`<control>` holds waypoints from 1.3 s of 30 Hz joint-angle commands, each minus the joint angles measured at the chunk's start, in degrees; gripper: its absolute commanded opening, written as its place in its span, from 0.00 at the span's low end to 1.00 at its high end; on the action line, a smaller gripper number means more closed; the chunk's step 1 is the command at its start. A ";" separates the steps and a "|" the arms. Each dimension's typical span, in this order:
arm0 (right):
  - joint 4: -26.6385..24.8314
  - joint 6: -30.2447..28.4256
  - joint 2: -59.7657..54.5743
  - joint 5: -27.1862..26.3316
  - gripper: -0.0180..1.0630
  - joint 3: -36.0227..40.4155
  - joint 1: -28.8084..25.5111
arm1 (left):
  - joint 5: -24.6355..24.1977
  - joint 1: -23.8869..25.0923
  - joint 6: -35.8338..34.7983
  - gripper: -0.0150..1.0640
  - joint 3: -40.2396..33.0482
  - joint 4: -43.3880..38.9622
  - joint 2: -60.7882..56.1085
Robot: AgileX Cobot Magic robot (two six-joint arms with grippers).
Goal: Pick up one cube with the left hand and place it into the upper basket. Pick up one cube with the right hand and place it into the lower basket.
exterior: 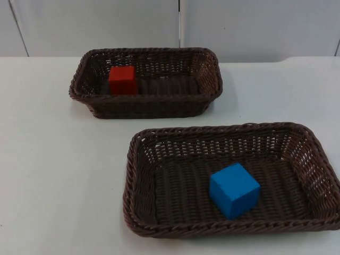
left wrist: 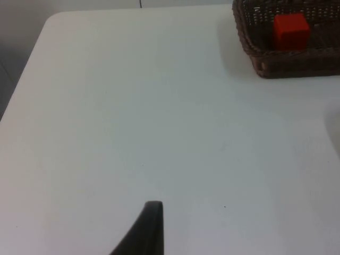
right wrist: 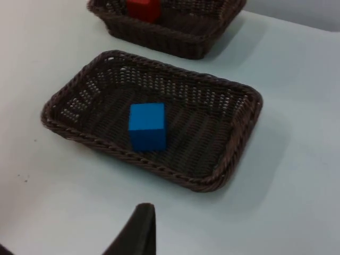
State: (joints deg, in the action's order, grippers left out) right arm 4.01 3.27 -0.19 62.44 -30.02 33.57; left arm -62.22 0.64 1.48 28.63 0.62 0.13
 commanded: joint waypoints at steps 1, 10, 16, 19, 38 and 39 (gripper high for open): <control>0.16 0.19 0.19 -0.65 0.99 0.45 -1.27 | 0.66 0.07 -0.46 0.99 -0.27 -0.18 -0.13; 0.16 0.19 0.19 -0.65 0.99 0.45 -6.34 | 0.66 0.07 -0.46 0.99 -0.27 -0.18 -0.13; 0.16 0.19 0.19 -0.65 0.99 0.45 -11.25 | 0.66 0.07 -0.46 0.99 -0.27 -0.18 -0.13; 0.16 0.19 0.19 -0.65 0.99 0.45 -14.66 | 0.66 0.07 -0.46 0.99 -0.27 -0.18 -0.13; 0.16 0.19 0.19 -0.65 0.99 0.45 -28.31 | 0.66 0.07 -0.46 0.99 -0.27 -0.18 -0.13; 0.16 0.19 0.19 -0.65 0.99 0.45 -29.00 | 0.66 0.07 -0.46 0.99 -0.27 -0.18 -0.13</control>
State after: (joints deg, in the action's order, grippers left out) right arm 4.01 3.27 -0.19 62.44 -29.90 5.49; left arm -62.22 0.64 1.48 28.63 0.62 0.13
